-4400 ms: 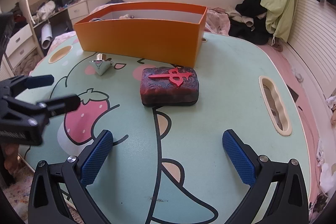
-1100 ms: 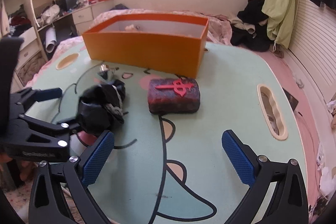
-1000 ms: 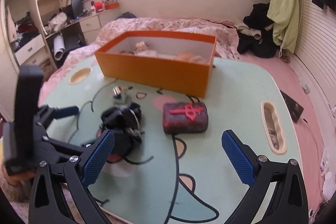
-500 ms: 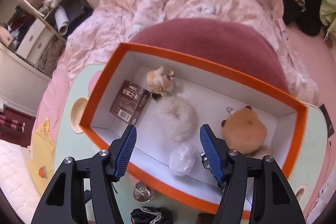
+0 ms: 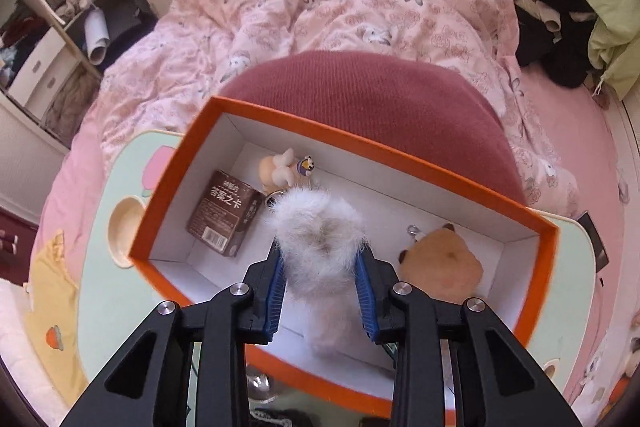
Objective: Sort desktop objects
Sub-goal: 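Carry the white pompom out and set it beside the red block with the right gripper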
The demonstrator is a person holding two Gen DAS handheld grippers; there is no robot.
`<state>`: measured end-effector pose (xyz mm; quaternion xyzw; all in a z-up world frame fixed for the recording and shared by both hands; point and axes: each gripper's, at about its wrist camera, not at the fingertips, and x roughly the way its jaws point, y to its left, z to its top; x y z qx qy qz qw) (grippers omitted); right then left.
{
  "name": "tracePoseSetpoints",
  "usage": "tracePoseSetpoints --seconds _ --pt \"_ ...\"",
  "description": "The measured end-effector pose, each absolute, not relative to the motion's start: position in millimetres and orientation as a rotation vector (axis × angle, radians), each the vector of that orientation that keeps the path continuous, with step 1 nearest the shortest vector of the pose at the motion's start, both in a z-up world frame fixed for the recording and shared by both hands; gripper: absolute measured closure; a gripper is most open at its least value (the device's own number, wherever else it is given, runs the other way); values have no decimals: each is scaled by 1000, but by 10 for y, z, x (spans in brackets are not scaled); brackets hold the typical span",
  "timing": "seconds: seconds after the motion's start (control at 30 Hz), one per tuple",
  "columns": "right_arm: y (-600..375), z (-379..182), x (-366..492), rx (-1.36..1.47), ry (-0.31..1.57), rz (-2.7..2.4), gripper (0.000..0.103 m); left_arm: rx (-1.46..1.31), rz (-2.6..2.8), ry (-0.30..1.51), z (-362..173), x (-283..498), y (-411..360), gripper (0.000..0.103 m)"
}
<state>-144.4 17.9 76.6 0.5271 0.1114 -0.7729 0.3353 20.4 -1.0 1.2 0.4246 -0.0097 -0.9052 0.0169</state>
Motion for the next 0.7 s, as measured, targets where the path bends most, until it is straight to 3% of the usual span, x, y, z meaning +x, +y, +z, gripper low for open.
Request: tracePoseSetpoints --seconds 0.23,0.53,0.6,0.7 --pt "852 1141 -758 1262 212 -1993 73 1320 -2814 -32 15 205 -21 0" --pt "972 400 -410 1367 298 -2032 71 1319 -2814 -31 16 211 -25 0" --pt "981 357 -454 1340 286 -2074 66 1319 -2814 -31 16 210 -25 0" --pt "1040 422 -433 1290 259 -2120 47 1319 -2814 -32 18 213 -22 0"
